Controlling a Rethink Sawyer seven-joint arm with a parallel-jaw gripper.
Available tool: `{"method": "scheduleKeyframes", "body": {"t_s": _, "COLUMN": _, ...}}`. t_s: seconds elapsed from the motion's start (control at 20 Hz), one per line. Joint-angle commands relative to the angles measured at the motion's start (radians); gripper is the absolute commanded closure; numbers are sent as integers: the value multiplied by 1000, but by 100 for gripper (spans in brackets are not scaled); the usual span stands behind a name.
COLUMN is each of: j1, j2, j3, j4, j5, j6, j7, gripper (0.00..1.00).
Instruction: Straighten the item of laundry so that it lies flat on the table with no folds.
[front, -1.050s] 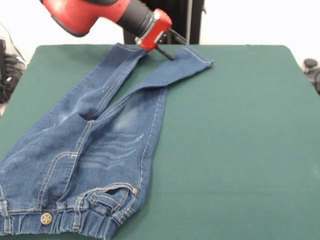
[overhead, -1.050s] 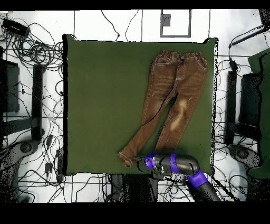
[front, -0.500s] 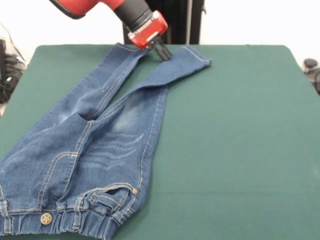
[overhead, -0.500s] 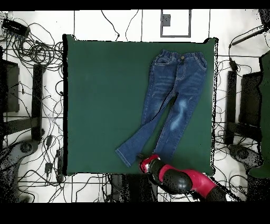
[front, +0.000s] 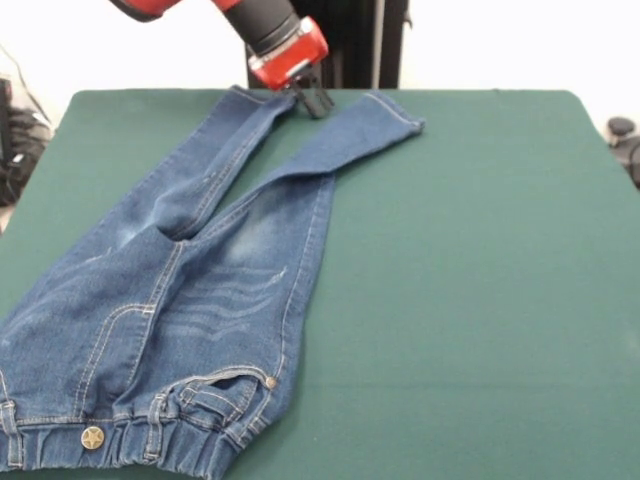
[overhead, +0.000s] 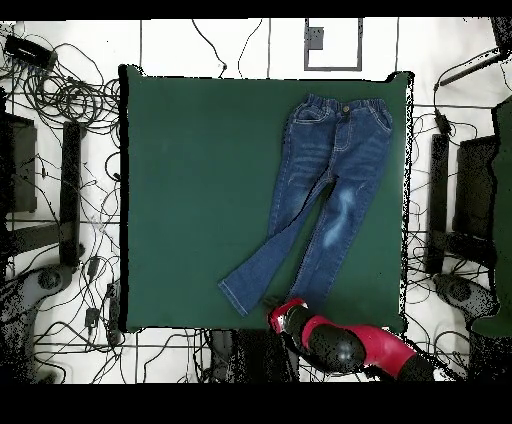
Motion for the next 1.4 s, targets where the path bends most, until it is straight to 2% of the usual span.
{"method": "scheduleKeyframes", "body": {"t_s": 0.05, "j1": 79, "j2": -53, "j3": -43, "j4": -68, "j5": 63, "j6": -74, "j7": 207, "gripper": 0}}
{"method": "scheduleKeyframes", "body": {"t_s": 0.2, "j1": 124, "j2": -152, "j3": -43, "j4": -13, "j5": 128, "j6": -67, "j7": 240, "gripper": 0}}
{"method": "scheduleKeyframes", "body": {"t_s": 0.4, "j1": 262, "j2": -283, "j3": -92, "j4": 32, "j5": 210, "j6": -139, "j7": 334, "gripper": 0}}
{"method": "scheduleKeyframes", "body": {"t_s": 0.55, "j1": 372, "j2": -338, "j3": -136, "j4": 31, "j5": 285, "j6": -184, "j7": 380, "gripper": 0}}
{"method": "scheduleKeyframes", "body": {"t_s": 0.85, "j1": 541, "j2": -396, "j3": -202, "j4": -32, "j5": 431, "j6": -192, "j7": 386, "gripper": 0}}
{"method": "scheduleKeyframes", "body": {"t_s": 1.2, "j1": 642, "j2": -426, "j3": -236, "j4": -82, "j5": 552, "j6": -151, "j7": 370, "gripper": 0}}
{"method": "scheduleKeyframes", "body": {"t_s": 1.4, "j1": 671, "j2": -448, "j3": -253, "j4": -87, "j5": 592, "j6": -133, "j7": 353, "gripper": 0}}
